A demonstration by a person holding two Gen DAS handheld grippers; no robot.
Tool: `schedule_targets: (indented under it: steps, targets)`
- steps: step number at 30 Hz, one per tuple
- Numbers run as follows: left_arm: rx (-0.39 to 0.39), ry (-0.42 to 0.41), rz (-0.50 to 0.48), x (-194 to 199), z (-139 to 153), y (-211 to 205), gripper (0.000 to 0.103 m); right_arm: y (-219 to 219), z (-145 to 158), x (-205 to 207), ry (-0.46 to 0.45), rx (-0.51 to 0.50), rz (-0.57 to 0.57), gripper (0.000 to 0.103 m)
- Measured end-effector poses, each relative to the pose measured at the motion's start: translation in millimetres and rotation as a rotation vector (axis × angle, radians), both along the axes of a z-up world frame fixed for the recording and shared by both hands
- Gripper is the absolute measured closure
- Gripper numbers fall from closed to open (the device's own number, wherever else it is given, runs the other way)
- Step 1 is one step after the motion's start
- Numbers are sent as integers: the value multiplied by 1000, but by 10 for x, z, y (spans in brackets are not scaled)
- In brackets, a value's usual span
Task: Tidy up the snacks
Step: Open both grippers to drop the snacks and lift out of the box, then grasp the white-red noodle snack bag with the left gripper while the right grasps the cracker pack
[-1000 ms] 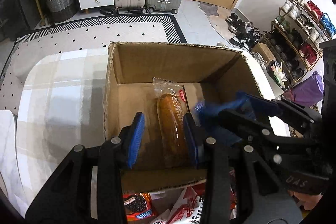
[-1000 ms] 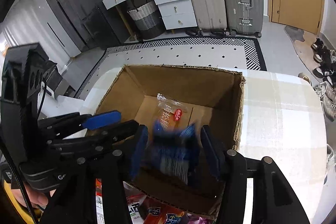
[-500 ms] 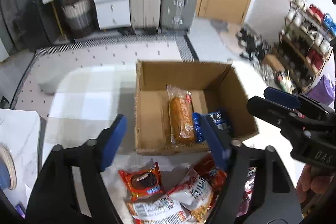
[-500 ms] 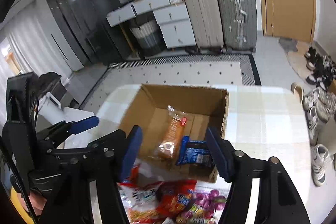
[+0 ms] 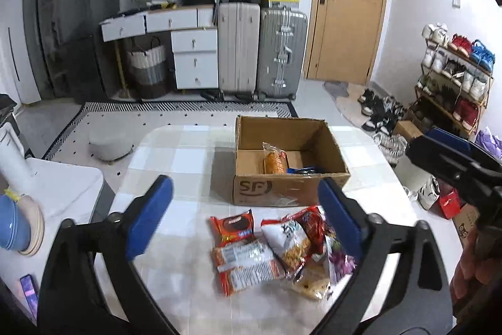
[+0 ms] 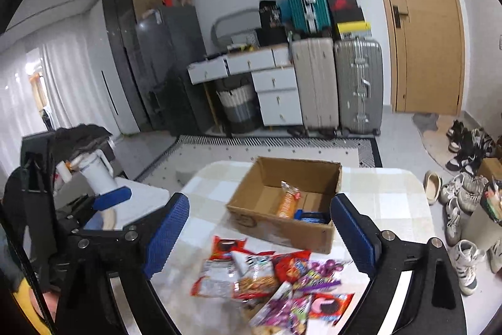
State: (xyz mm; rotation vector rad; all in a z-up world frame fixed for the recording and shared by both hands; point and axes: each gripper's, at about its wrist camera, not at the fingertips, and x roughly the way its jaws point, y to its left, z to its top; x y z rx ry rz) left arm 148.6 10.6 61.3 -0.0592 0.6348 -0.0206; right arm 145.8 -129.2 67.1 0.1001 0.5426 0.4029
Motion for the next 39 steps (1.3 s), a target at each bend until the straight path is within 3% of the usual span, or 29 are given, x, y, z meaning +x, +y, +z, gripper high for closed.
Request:
schedule_targets:
  steps: [10,16,22,30,39]
  targets:
    - [-10,-77,-9,-1186,143,60,1,105,113,-1327,-212,-21,10,1]
    - [-35,-88,-3,-1634,130,50,1,187,-70,-1817,-265,-6,23,1]
    - [-26,-119,1,-1943,0,54,1,219,-358,-1951,-249,-31,25,1]
    - [-24,-58,-2,-1872,-492,190,1,119,-812,-1921,-175,-42,-16,1]
    - [-63,100,6,-1300,-1171,381,1,14,-1344,-1511,-20,-8,-9,1]
